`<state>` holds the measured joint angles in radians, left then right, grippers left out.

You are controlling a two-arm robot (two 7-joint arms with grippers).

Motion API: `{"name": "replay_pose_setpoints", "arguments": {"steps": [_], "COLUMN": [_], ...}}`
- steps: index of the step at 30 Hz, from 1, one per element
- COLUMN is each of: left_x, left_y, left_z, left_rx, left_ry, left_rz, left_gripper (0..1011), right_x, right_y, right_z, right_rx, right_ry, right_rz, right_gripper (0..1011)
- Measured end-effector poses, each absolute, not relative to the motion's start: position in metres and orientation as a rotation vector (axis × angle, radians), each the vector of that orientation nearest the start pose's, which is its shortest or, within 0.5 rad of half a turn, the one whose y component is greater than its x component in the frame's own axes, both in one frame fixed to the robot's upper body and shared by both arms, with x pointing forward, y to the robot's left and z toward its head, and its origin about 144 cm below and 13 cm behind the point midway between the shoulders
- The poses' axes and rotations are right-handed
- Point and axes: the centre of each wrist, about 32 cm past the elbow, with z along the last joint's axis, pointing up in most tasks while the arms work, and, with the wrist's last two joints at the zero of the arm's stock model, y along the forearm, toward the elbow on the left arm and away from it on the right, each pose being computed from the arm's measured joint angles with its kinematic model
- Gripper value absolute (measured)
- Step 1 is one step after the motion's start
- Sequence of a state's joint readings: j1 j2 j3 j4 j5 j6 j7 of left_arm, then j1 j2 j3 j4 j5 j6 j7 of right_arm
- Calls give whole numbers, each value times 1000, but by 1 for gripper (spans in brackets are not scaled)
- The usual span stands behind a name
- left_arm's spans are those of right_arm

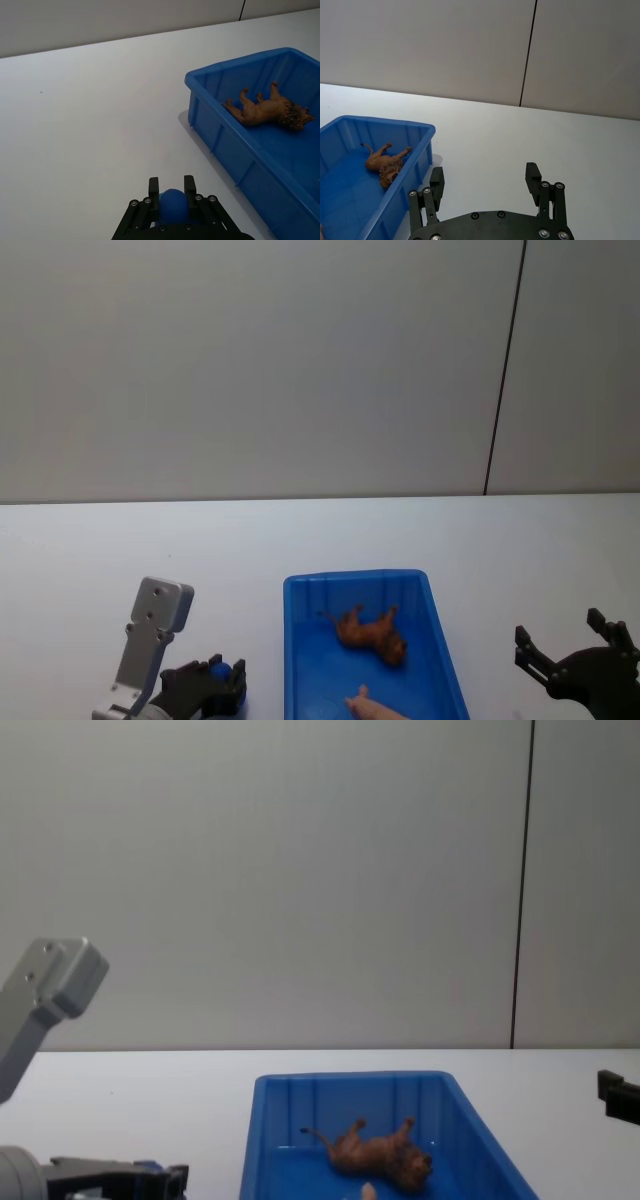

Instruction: Pick up the two dolls from the table and place them into the box.

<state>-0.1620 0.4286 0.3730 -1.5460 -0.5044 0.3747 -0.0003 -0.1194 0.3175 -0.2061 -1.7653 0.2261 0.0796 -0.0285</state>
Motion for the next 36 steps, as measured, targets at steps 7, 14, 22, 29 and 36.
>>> {"name": "replay_pose_setpoints", "arguments": {"steps": [7, 14, 22, 29, 36], "left_x": [483, 481, 484, 489, 495], "left_y": [247, 247, 246, 242, 236], "left_z": [1171, 1186, 1201, 1213, 1220], "left_rx": [296, 264, 218, 162, 109], "left_ry": [226, 127, 27, -43, -79], "left_rz": [1228, 1228, 1184, 1105, 1019], "left_gripper": [261, 224, 173, 131, 93], "right_x": [417, 417, 417, 417, 417], "right_y": [-238, -238, -238, -238, -238], "right_z": [1158, 1158, 1158, 1158, 1158], "right_rx": [-100, -100, -101, -101, -101], "right_ry": [-1, -1, -1, -1, -1], "right_rz": [-1347, -1347, -1347, -1347, -1347], "right_gripper": [1001, 1001, 1001, 1001, 1001]}}
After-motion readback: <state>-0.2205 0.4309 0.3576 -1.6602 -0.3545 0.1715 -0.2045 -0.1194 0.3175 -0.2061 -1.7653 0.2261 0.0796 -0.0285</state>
